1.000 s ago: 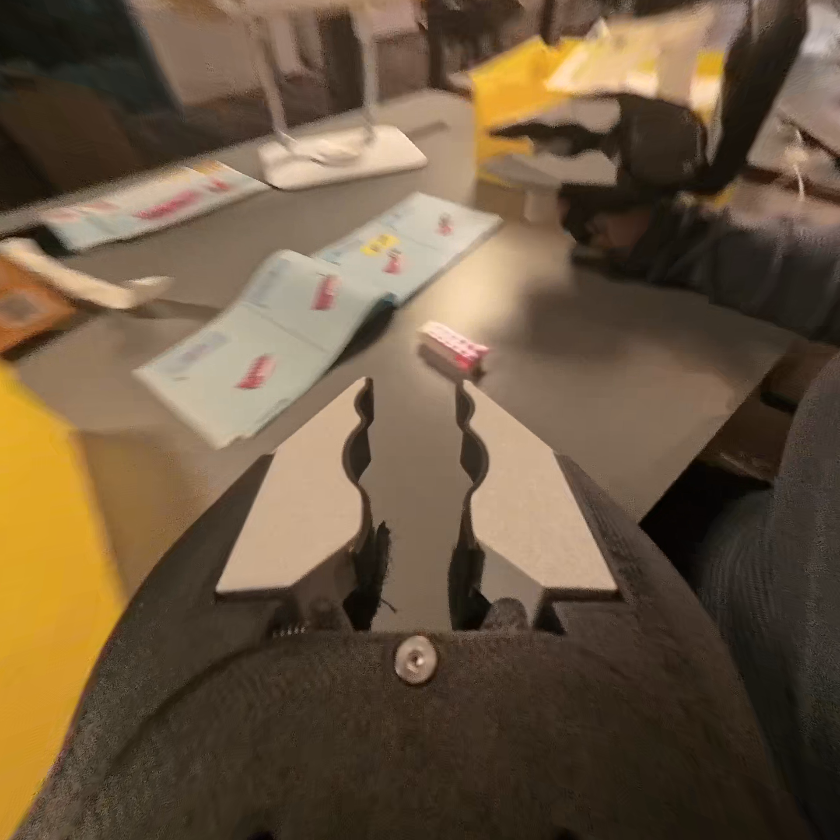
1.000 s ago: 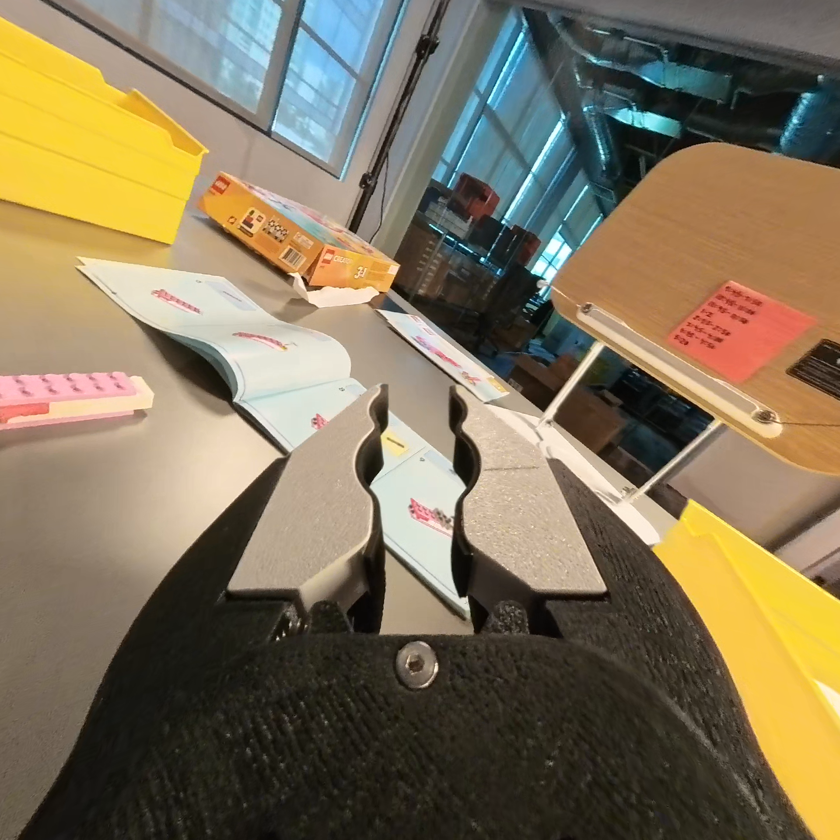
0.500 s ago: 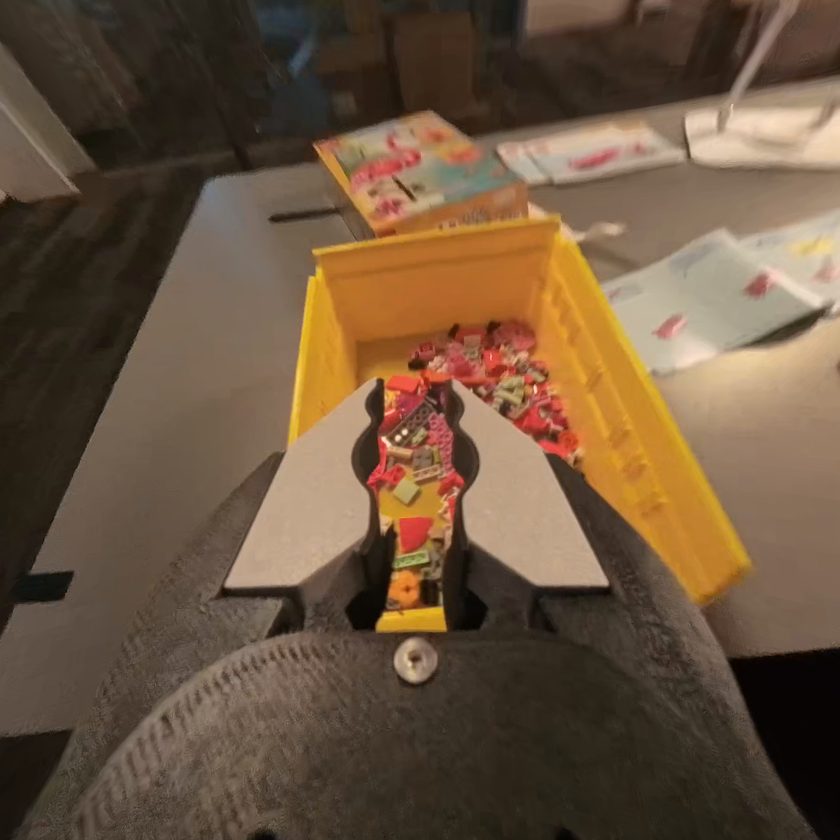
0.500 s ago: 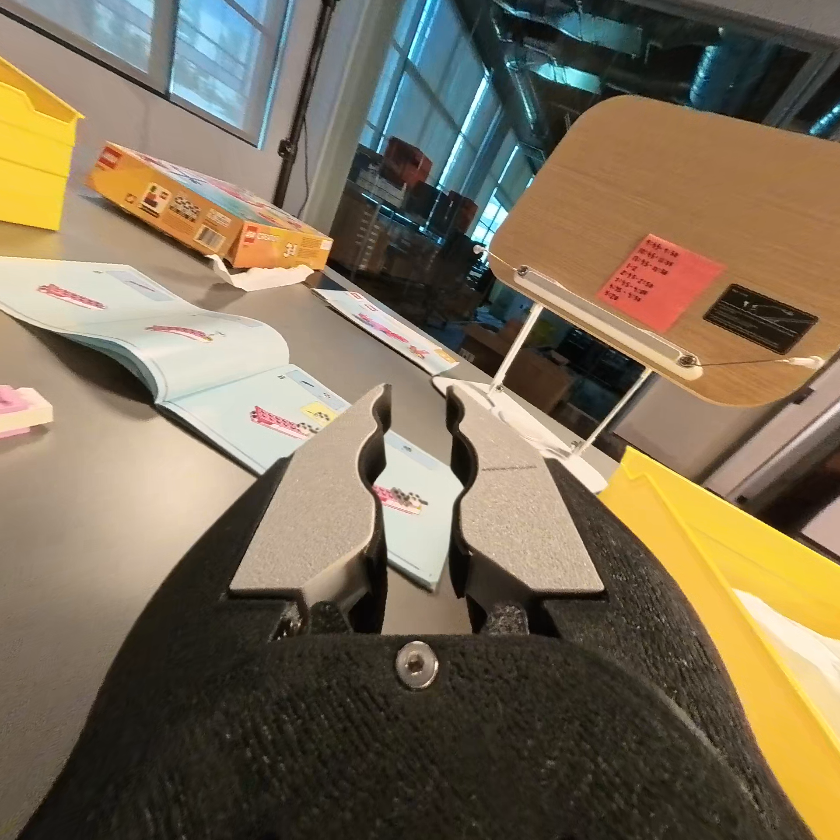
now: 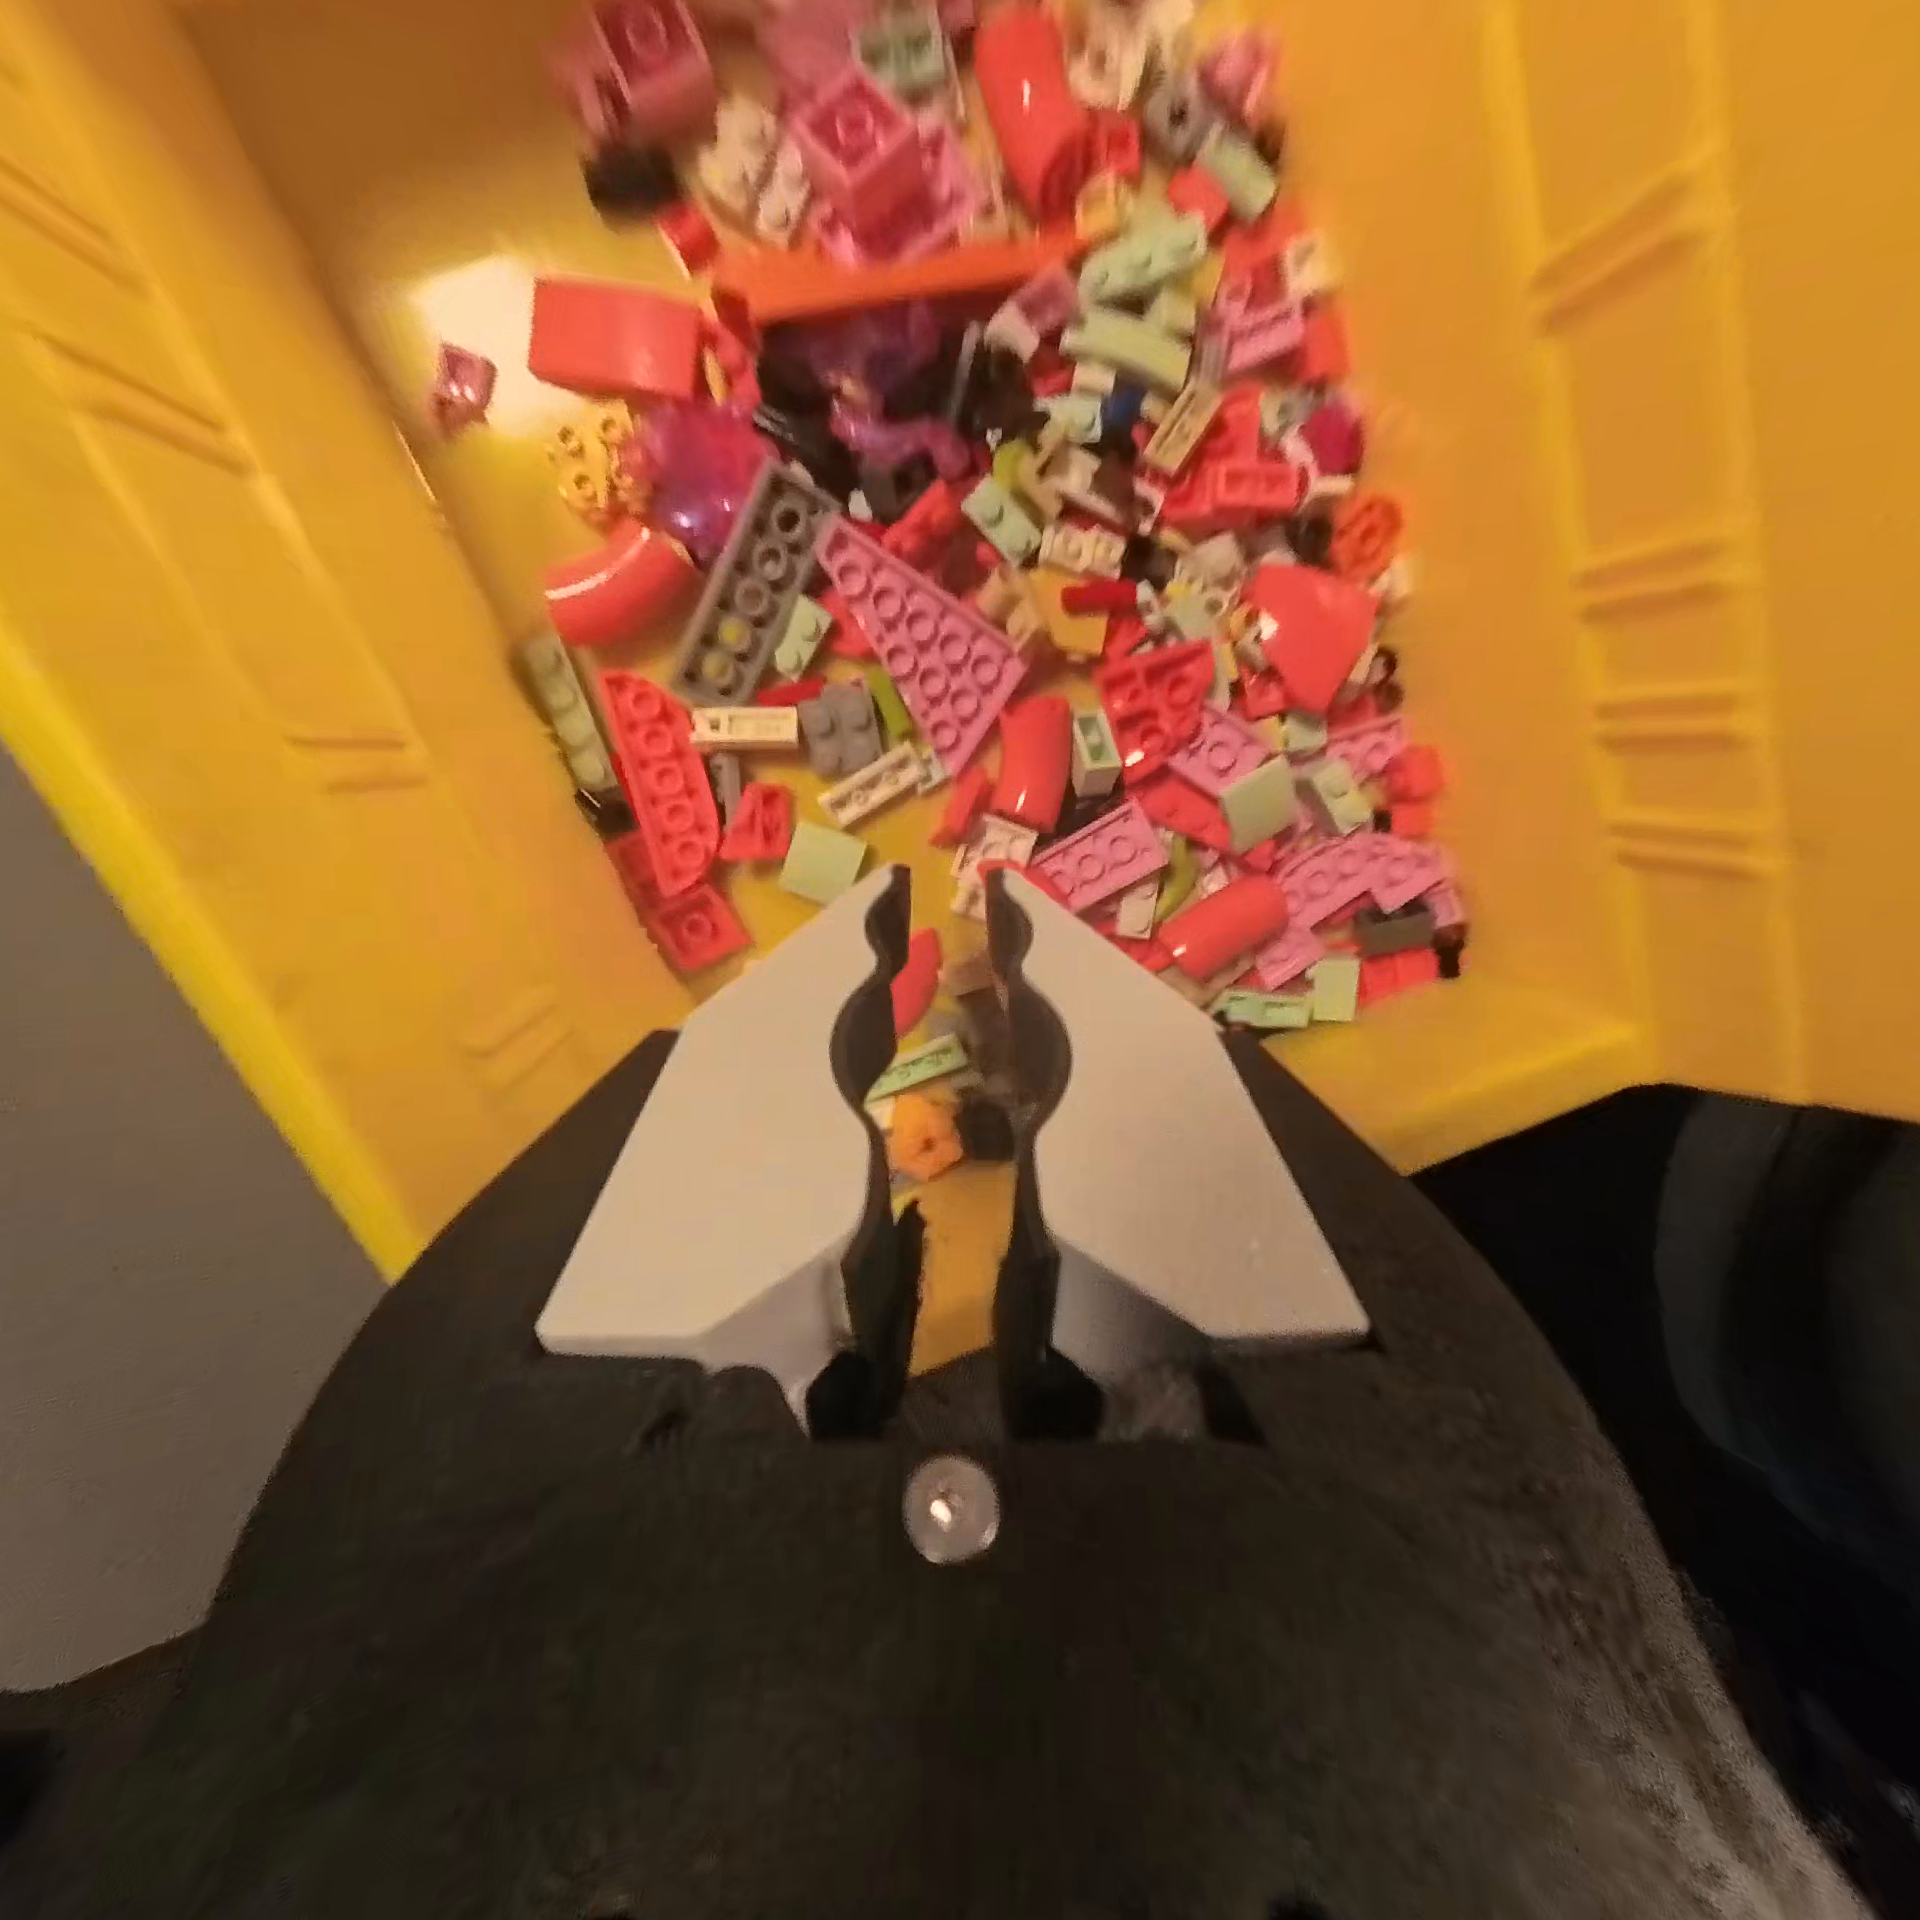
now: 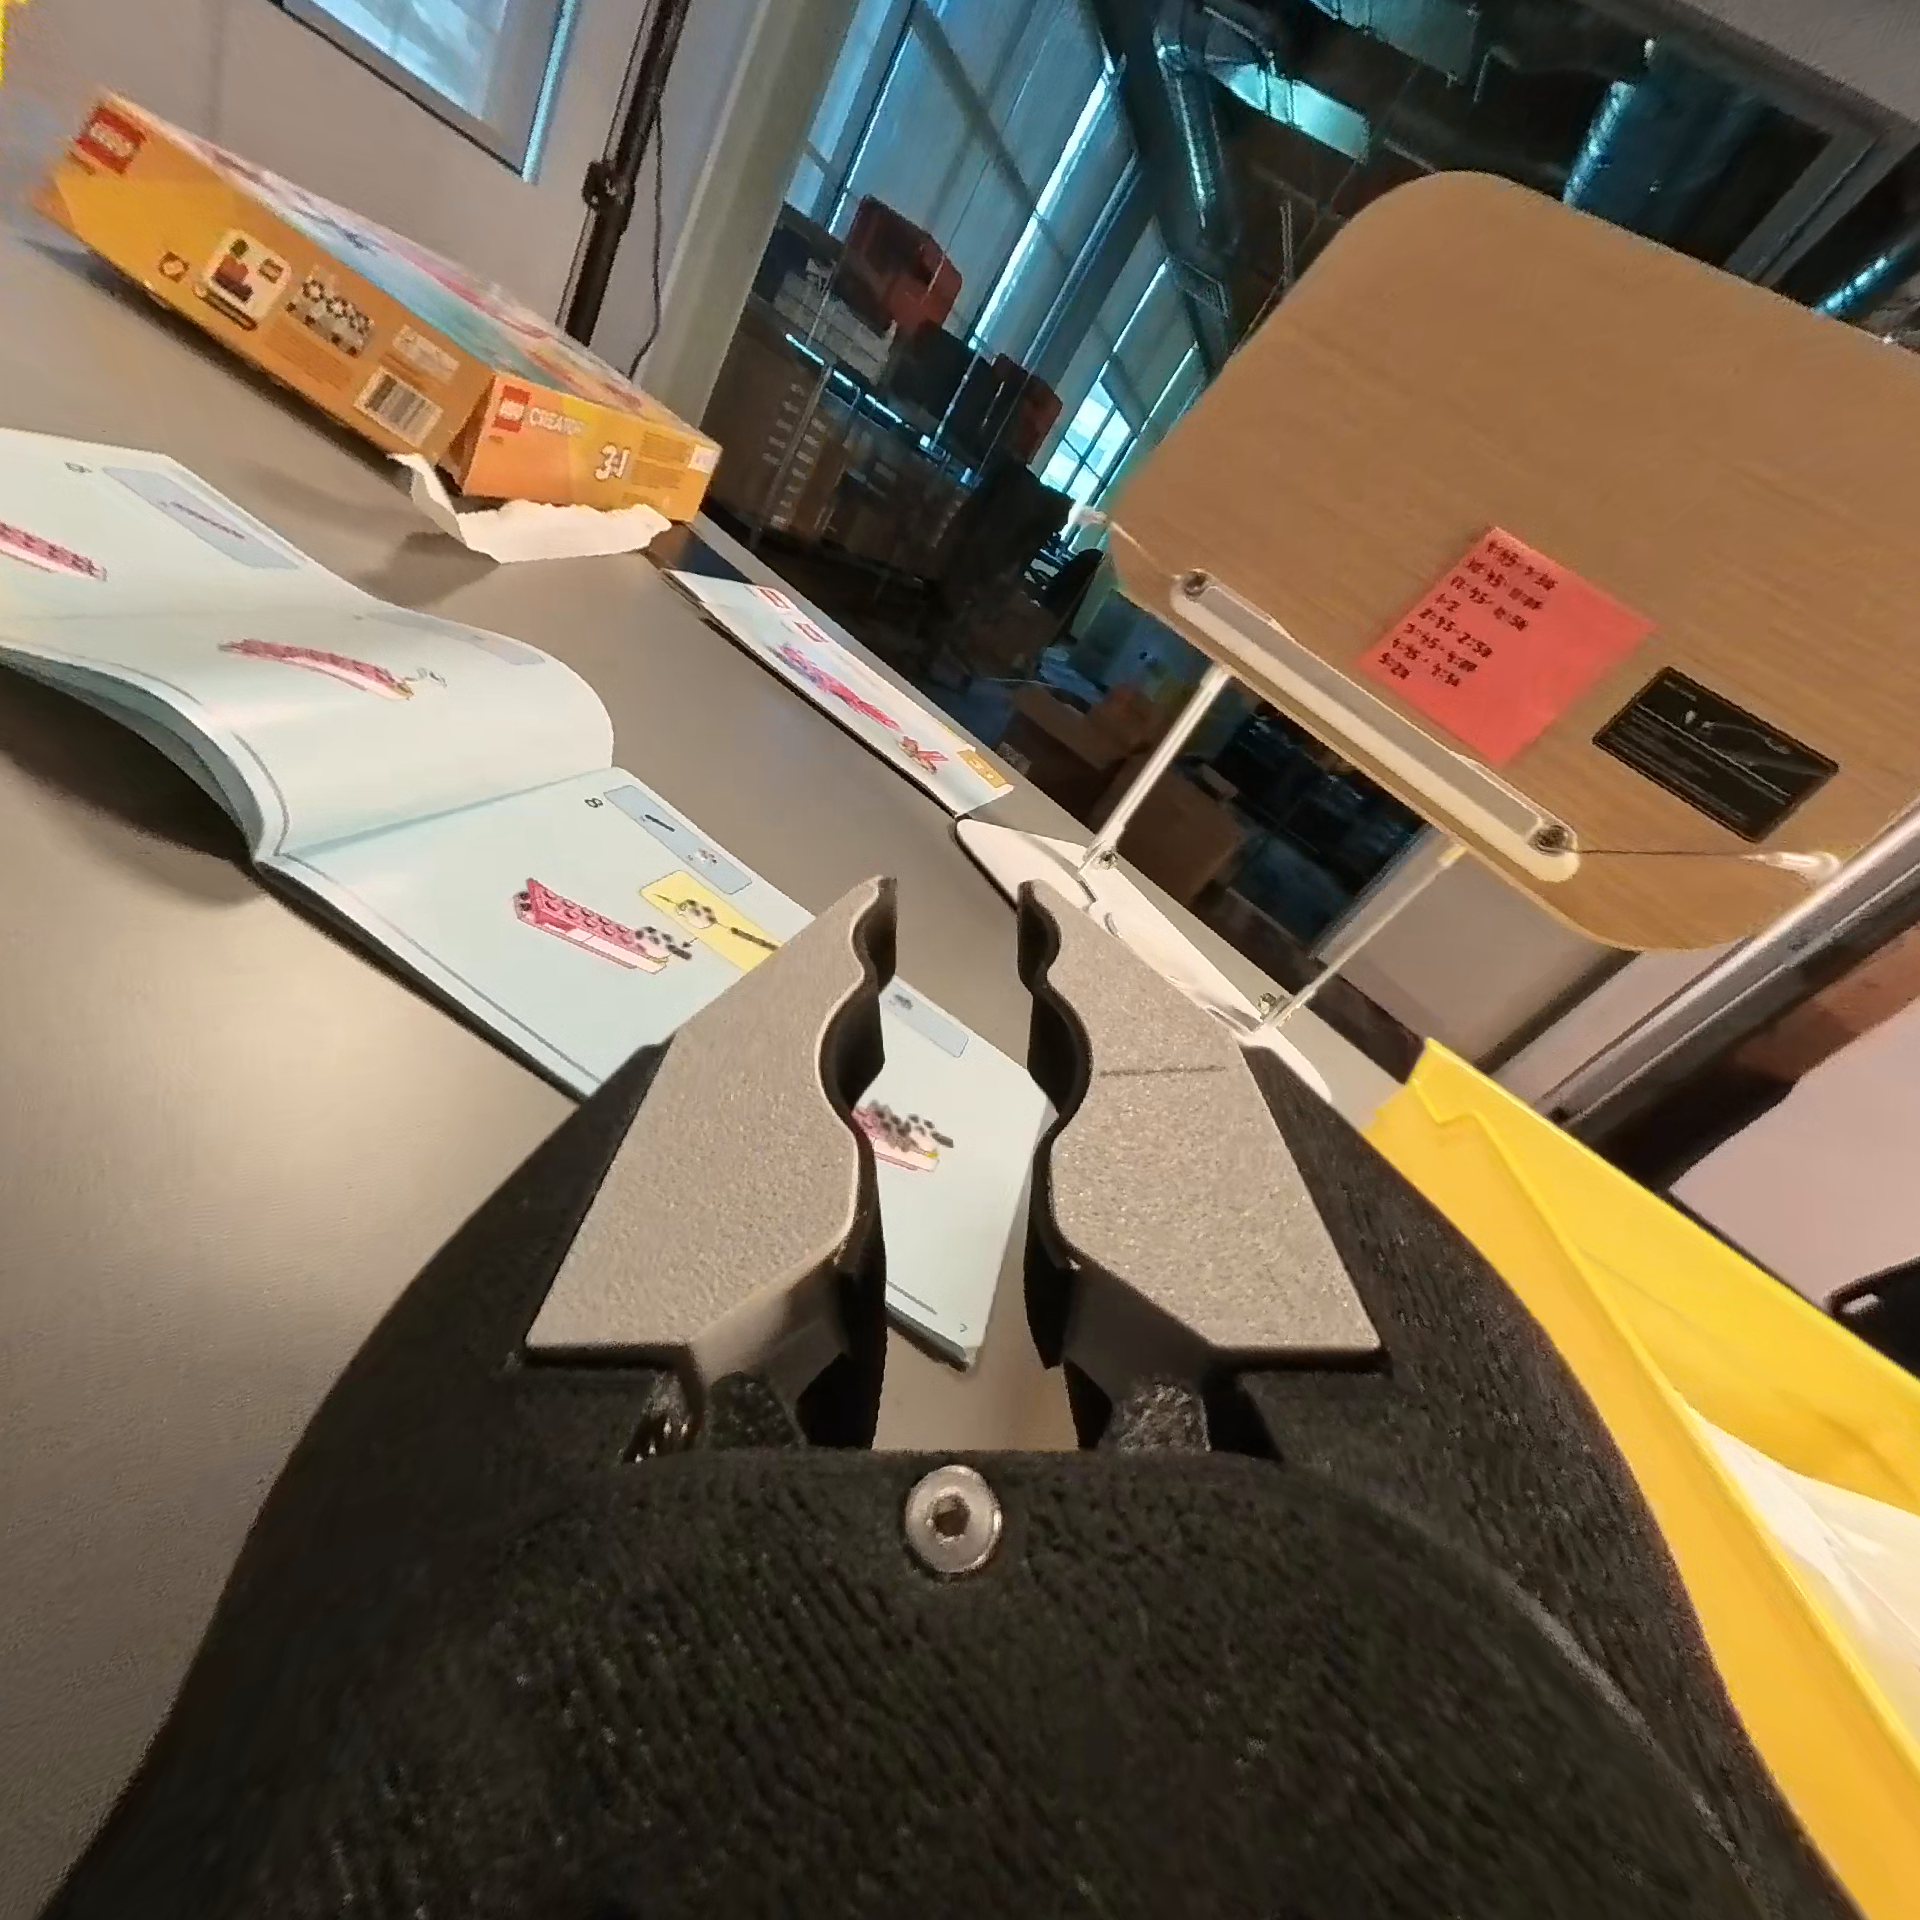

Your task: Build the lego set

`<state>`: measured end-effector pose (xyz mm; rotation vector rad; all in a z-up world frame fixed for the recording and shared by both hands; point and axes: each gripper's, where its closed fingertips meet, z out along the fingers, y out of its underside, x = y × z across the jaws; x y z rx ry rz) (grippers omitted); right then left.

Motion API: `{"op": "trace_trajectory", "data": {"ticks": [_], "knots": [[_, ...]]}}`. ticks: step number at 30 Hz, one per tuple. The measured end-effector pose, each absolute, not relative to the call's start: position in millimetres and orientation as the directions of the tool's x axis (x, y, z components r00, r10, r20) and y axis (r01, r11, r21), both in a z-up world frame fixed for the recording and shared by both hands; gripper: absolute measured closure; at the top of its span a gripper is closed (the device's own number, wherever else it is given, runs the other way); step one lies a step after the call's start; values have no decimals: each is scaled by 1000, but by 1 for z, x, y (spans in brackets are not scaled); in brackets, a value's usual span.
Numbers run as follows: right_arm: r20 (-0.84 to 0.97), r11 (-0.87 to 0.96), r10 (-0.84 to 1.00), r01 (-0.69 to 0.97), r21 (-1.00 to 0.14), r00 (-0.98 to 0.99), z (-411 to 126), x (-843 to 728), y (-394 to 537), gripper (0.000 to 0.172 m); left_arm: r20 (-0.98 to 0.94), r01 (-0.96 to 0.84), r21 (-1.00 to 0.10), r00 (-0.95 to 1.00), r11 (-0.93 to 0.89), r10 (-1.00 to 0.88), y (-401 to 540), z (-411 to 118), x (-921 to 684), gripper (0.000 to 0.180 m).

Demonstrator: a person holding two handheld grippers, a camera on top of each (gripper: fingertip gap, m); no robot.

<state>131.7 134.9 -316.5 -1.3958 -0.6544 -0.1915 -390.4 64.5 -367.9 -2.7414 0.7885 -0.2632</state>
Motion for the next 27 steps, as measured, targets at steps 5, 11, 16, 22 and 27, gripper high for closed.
{"op": "trace_trajectory", "data": {"ticks": [5, 11, 16, 22, 27], "knots": [[547, 185, 259, 515, -837, 796, -320, 125, 137, 150, 92, -558, -186, 810, -809, -579, 51, -387, -396, 163], [544, 185, 256, 512, -839, 799, -319, 125, 138, 150, 154, -615, -72, 771, -785, -618, 31, -396, -397, 163], [539, 238, 250, 488, -840, 804, -310, 122, 131, 150, 213, -646, -200, 705, -737, -676, 33, -387, -370, 147], [510, 251, 244, 454, -855, 825, -305, 124, 129, 145, 96, -784, -279, 552, -555, -828, 45, -387, -348, 135], [495, 264, 272, 430, -863, 825, -303, 120, 126, 144, 73, -839, -378, 393, -390, -916, 44, -389, -318, 132]]}}
